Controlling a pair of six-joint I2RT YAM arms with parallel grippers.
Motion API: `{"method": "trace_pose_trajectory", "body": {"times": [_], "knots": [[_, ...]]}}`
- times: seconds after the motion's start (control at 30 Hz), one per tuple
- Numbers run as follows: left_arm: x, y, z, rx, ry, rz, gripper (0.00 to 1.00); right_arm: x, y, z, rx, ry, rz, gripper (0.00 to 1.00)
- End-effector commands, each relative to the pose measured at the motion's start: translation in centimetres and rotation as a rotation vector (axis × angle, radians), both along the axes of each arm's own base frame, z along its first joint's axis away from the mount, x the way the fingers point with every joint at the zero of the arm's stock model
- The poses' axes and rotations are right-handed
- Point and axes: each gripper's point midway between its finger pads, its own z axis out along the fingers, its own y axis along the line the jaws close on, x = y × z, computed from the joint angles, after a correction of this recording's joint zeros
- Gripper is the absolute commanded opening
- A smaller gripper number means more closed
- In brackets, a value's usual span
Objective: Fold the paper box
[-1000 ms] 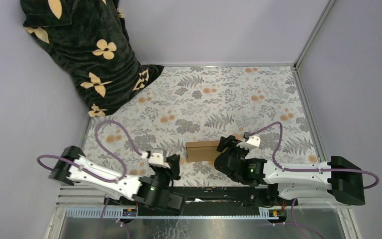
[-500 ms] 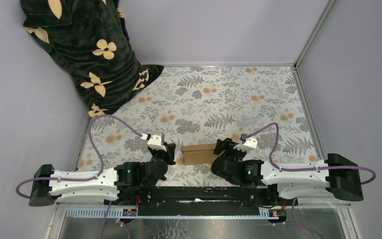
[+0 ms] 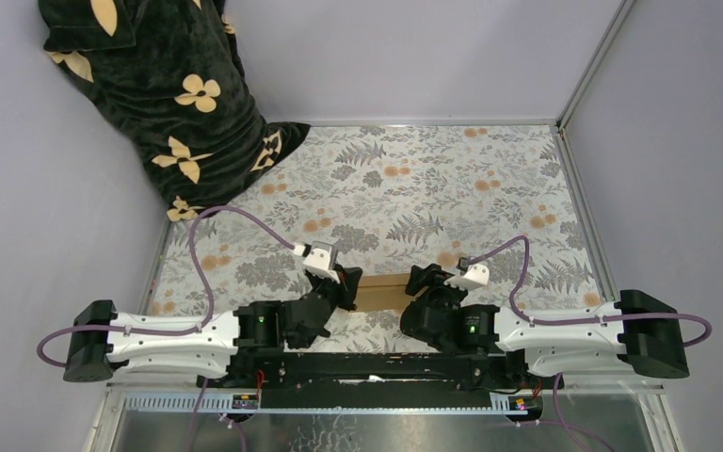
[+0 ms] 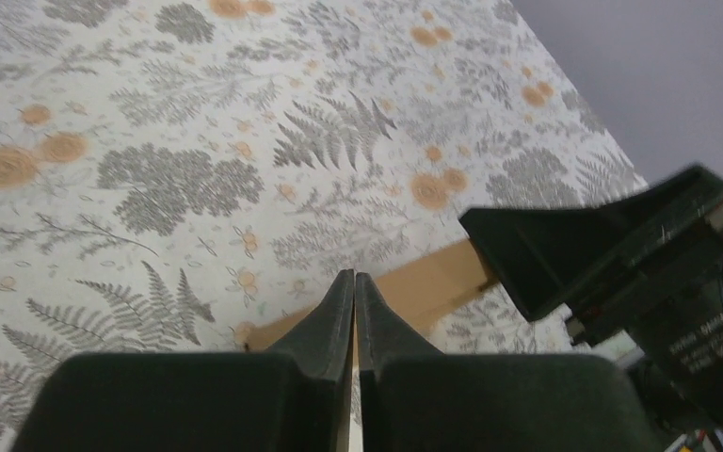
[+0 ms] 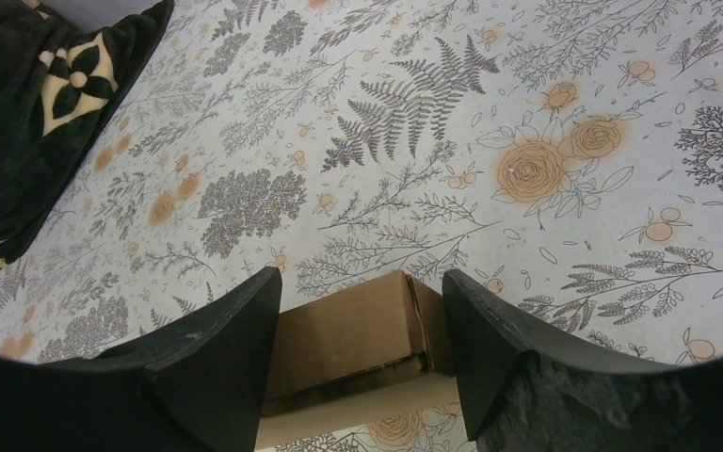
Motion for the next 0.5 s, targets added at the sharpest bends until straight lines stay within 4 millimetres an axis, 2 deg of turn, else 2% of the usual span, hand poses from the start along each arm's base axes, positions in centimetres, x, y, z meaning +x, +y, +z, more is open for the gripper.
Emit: {"method": "trace_pose_trajectory", "body": {"times": [0.0, 0.17, 0.33, 0.4, 0.47], "knots": [[-1.2, -1.4, -0.5, -0.055, 0.018, 0.007, 0.06, -2.9, -2.5, -6.1, -0.217, 0.193, 0.088, 0.68], [-2.2, -2.1, -3.5, -0.007, 0.028, 0.044, 0.05, -3.1, -2.5, -6.4, -0.217, 0.196, 0.089, 0.68], [-3.2, -0.3, -8.5, 0.009, 0.082, 0.128, 0.04, -3.2, -2.6, -6.3, -0.209, 0.194, 0.09, 0.68], [-3.3, 0.1, -9.2, 0.013, 0.097, 0.139, 0.04, -3.3, -2.6, -6.3, -0.205, 0.192, 0.09, 0.68], [-3.5, 0.2, -9.0, 0.004, 0.096, 0.136, 0.04, -3.4, -2.6, -6.4, -0.205, 0.194, 0.092, 0.68]]}}
